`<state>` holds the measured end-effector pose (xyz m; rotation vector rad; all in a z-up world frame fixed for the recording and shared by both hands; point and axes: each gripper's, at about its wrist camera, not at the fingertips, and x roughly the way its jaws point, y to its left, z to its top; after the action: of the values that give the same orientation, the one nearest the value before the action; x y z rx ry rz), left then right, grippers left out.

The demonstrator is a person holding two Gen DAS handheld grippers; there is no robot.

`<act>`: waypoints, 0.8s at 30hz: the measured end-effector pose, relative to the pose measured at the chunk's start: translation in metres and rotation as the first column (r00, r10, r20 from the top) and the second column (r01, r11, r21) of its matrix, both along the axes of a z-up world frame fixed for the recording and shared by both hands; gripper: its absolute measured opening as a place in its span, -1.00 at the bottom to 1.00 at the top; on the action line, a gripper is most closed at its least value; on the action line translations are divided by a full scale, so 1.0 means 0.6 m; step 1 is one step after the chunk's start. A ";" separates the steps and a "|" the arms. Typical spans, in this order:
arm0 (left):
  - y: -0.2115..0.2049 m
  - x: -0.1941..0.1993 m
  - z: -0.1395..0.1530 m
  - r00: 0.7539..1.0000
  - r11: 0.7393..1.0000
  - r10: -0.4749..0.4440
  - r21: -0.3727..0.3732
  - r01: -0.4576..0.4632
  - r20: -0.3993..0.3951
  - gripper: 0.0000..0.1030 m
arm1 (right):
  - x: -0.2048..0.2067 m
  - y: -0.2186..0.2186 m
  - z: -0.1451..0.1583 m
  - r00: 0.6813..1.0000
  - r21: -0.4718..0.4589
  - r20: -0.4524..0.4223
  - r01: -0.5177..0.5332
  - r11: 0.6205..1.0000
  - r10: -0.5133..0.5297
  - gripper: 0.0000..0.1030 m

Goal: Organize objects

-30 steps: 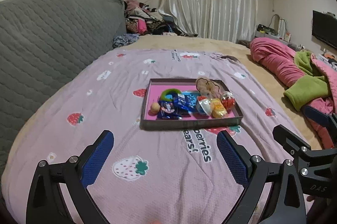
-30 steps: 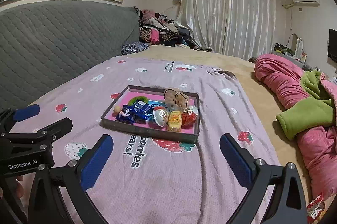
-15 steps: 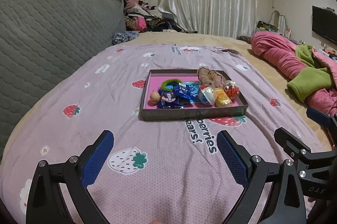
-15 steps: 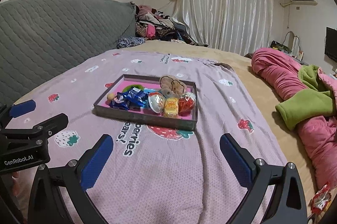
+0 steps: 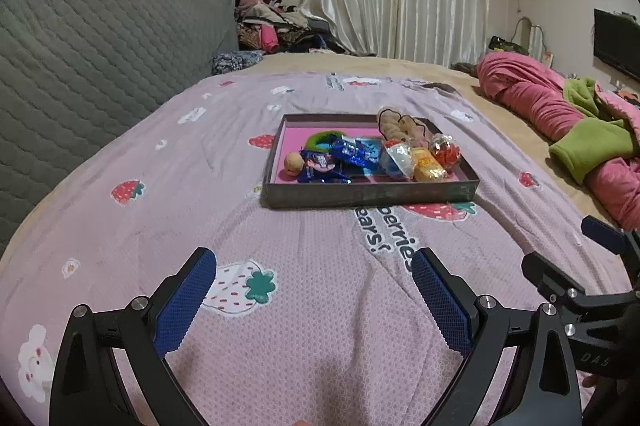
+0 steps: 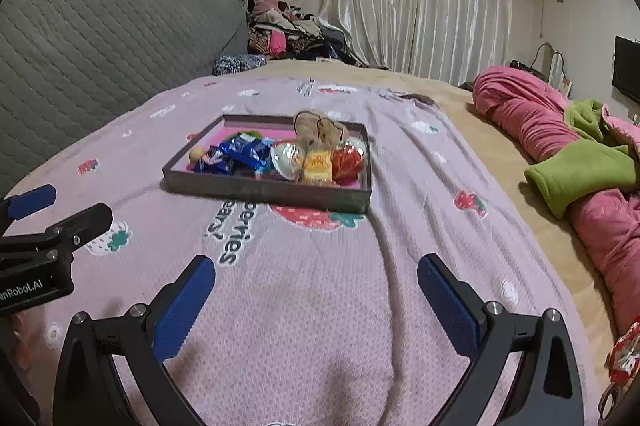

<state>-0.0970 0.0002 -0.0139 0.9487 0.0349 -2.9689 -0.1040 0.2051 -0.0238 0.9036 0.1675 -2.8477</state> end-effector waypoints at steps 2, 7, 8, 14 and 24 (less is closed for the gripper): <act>0.002 0.000 -0.005 1.000 1.000 -0.002 0.002 0.002 0.001 0.91 | 0.002 0.000 -0.008 1.000 -0.005 0.009 0.004 1.000 -0.004 0.99; 0.001 0.000 -0.020 1.000 1.000 -0.004 0.015 0.004 0.014 0.91 | 0.003 0.001 -0.023 1.000 -0.018 0.024 0.007 1.000 -0.007 0.99; 0.000 -0.001 -0.024 1.000 1.000 -0.005 0.018 0.004 0.021 0.91 | 0.003 0.000 -0.027 1.000 -0.014 0.026 0.007 1.000 -0.006 0.99; -0.006 -0.008 -0.045 0.998 0.999 -0.003 0.036 0.001 0.059 0.91 | 0.004 -0.009 -0.043 0.999 -0.001 0.044 -0.005 1.000 0.005 0.99; -0.013 -0.008 -0.050 0.999 0.999 0.016 0.028 -0.017 0.050 0.91 | 0.003 -0.011 -0.050 0.999 0.004 0.050 -0.001 1.000 0.000 0.99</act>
<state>-0.1019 -0.0077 -0.0439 1.0201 0.0837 -2.9361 -0.1024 0.1987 -0.0537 0.9739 0.1676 -2.8223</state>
